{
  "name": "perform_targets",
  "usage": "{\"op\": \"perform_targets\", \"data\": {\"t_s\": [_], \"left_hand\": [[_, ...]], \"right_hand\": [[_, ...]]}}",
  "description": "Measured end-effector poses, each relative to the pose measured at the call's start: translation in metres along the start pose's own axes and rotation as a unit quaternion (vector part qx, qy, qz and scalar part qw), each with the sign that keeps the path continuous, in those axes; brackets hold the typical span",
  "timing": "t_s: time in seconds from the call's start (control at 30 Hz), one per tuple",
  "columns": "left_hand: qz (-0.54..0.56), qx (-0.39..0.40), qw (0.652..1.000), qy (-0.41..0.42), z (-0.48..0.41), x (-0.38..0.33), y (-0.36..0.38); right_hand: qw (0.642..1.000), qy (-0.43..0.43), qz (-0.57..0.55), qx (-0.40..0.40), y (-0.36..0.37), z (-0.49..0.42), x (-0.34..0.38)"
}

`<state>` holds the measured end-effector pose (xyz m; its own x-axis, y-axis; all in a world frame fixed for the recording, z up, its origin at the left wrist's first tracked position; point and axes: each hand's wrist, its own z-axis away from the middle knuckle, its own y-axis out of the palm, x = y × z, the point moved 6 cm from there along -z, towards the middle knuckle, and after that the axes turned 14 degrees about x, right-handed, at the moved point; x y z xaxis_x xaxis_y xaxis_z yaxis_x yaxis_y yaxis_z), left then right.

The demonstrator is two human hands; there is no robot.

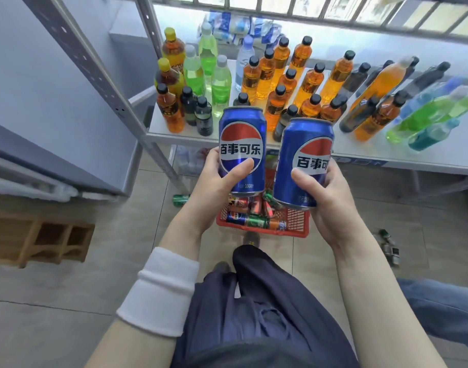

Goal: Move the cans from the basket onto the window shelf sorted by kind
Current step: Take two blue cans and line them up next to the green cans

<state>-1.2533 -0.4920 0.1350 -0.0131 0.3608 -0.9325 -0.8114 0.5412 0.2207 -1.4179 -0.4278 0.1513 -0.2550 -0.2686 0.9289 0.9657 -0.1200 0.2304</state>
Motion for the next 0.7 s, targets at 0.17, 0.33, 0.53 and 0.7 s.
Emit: {"op": "perform_targets", "data": {"t_s": [0.17,0.33,0.53,0.7], "left_hand": [[-0.034,-0.014,0.998,0.046,-0.047,-0.057,0.02],[-0.052,-0.031,0.992,0.114,-0.084,-0.117,0.037],[-0.062,-0.036,0.978,0.194,-0.108,-0.179,0.047],[-0.087,-0.039,0.968,0.231,-0.131,-0.23,0.047]], "right_hand": [[0.998,-0.038,0.034,0.03,-0.022,-0.039,0.058],[0.994,-0.08,0.064,0.044,-0.04,-0.07,0.121],[0.983,-0.146,0.08,0.076,-0.043,-0.097,0.186],[0.972,-0.193,0.104,0.082,-0.045,-0.117,0.237]]}}
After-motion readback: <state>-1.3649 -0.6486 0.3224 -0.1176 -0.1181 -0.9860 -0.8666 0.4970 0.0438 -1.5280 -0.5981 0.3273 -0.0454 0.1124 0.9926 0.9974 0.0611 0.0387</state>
